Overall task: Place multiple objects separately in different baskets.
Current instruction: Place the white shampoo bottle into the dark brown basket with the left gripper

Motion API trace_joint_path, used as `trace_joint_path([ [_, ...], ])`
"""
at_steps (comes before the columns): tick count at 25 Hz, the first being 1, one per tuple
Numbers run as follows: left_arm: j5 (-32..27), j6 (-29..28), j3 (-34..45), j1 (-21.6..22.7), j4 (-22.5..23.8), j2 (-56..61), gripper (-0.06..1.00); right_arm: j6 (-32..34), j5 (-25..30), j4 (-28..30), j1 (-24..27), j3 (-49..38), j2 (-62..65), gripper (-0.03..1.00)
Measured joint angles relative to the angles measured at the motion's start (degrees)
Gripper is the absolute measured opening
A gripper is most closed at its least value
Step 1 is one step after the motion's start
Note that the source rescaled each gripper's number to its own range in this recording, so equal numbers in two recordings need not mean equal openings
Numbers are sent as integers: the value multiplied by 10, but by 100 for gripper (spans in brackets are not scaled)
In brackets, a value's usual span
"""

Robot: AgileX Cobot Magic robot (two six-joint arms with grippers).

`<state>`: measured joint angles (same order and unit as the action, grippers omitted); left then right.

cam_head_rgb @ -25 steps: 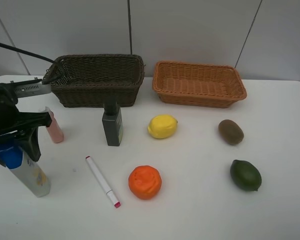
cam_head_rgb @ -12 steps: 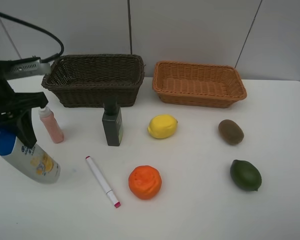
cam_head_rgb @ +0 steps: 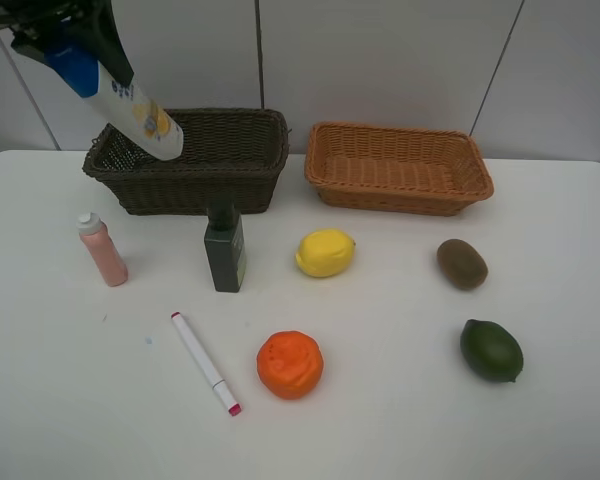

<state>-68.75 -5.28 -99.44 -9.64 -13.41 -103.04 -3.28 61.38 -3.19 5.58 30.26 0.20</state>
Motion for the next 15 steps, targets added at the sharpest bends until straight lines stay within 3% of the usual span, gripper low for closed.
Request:
trace_joint_path([
  [8,-1,0,-254,51,53,-206,33,0,0,0,0,0,0,96],
  [15,0,8,-295,65,105,-291,33,0,0,0,0,0,0,96],
])
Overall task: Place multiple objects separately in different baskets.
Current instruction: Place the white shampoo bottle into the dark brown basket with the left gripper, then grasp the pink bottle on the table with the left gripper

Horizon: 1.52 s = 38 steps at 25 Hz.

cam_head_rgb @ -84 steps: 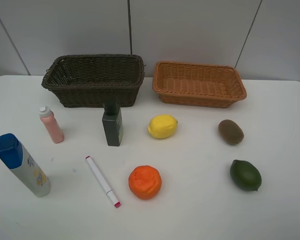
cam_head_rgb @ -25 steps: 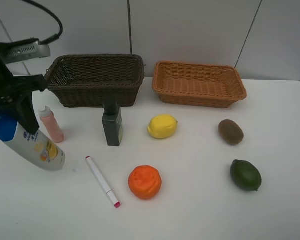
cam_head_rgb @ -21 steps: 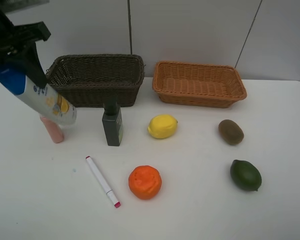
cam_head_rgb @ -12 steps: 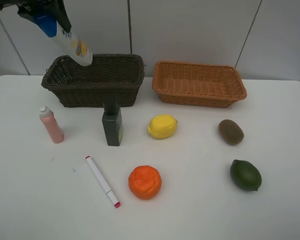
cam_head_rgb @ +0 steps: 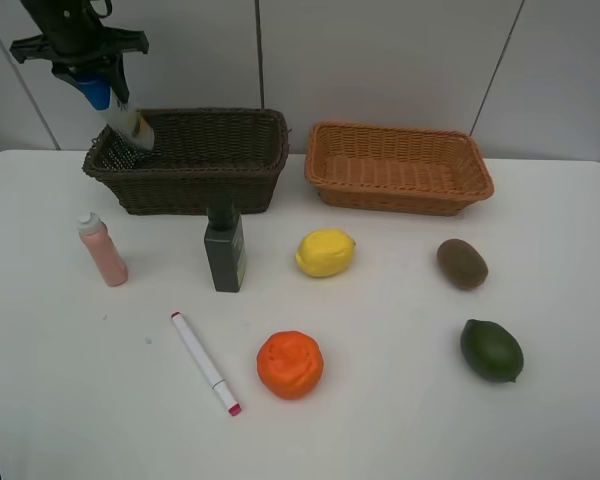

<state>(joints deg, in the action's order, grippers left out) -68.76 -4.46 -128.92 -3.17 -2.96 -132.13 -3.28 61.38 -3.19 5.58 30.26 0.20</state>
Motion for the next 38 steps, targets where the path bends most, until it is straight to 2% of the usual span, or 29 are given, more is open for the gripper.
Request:
trace_joint_path([
  [3,0,29,0,0,23,-14,33,0,0,0,0,0,0,96],
  [4,0,38,0,0,25,-16,50,0,0,0,0,0,0,96],
  [7,0,37,-5,0,25,-16,87,0,0,0,0,0,0,96],
  [10,0,25,-7,0,18,-16,98,0,0,0,0,0,0,96],
  [19,-1,6,-14,0,-55,45,100,0,0,0,0,0,0,96],
  [23,-1,6,38,0,-70,120,100,0,0,0,0,0,0,96],
  [27,0,12,190,0,-73,238,100,0,0,0,0,0,0,96],
  [29,0,7,290,0,-73,303,100,0,0,0,0,0,0,96],
  [36,2,-115,591,0,-70,486,100,0,0,0,0,0,0,96],
  [37,2,-115,591,0,-70,486,100,0,0,0,0,0,0,96],
  [38,5,-131,625,0,-66,497,100,0,0,0,0,0,0,96],
])
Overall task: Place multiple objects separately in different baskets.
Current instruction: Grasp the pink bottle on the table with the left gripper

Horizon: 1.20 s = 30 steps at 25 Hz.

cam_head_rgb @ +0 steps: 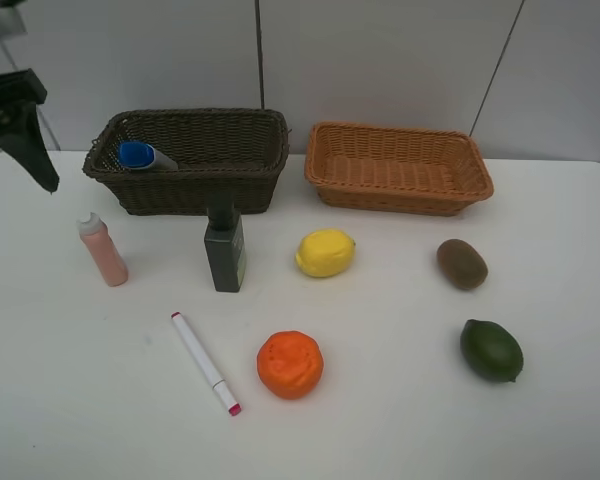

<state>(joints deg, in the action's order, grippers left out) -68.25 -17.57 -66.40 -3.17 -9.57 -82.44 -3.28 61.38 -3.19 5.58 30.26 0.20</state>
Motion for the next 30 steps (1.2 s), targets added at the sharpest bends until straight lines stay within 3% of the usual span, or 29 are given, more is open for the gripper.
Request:
trace_joint_path([
  [3,45,-27,75,-1,16,7,100,0,0,0,0,0,0,96],
  [5,126,-34,114,-1,28,-10,100,0,0,0,0,0,0,96],
  [17,312,-34,121,-1,-5,-138,100,0,0,0,0,0,0,96],
  [23,369,-32,121,-1,-24,-198,100,0,0,0,0,0,0,96],
  [30,378,-32,121,-1,-30,-221,96,0,0,0,0,0,0,96],
])
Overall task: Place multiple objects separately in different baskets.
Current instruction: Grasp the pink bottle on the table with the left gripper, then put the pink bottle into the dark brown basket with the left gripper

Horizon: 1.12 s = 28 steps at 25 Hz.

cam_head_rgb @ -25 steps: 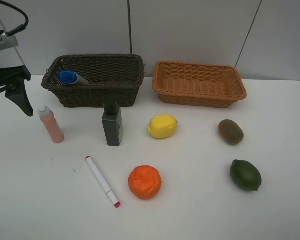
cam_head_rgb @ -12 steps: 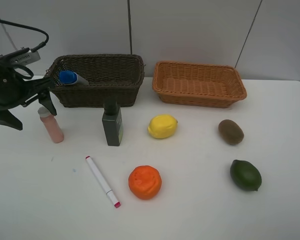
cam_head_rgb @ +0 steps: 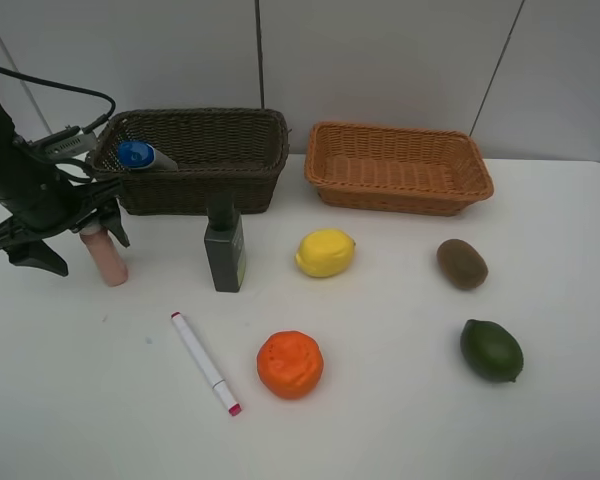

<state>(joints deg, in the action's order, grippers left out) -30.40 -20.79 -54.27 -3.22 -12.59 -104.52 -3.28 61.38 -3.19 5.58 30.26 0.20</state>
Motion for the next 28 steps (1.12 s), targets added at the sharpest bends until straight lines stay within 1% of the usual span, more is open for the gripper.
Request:
trace_joint_path([
  [1,1,0,0,0,0,0,92,0,0,0,0,0,0,96],
  [2,2,0,0,0,-1,0,84,0,0,0,0,0,0,96],
  [3,2,0,0,0,-2,0,73,0,0,0,0,0,0,96],
  [5,3,-2,0,0,-2,0,47,0,0,0,0,0,0,96],
  [6,3,-2,0,0,-2,0,32,0,0,0,0,0,0,96],
  [7,3,-2,0,0,-2,0,28,0,0,0,0,0,0,96],
  [12,2,9,0,0,-2,0,28,0,0,0,0,0,0,96],
  [14,-22,24,-2,0,-5,8,28,0,0,0,0,0,0,96],
  [16,-60,44,-9,0,-10,29,28,0,0,0,0,0,0,96],
  [17,-60,44,-9,0,-10,29,28,0,0,0,0,0,0,96],
  [18,-84,61,-19,0,-17,45,28,0,0,0,0,0,0,96],
  [21,-155,131,-71,0,-69,87,28,0,0,0,0,0,0,96],
  [24,-203,195,-151,-1,-145,99,28,0,0,0,0,0,0,96],
  [25,-217,217,-215,-4,-175,89,28,0,0,0,0,0,0,96],
  [26,-220,222,-248,-8,-180,80,28,0,0,0,0,0,0,96],
  [27,-220,222,-248,-8,-180,80,28,0,0,0,0,0,0,96],
  [28,-221,225,-276,-15,-182,65,28,0,0,0,0,0,0,96],
])
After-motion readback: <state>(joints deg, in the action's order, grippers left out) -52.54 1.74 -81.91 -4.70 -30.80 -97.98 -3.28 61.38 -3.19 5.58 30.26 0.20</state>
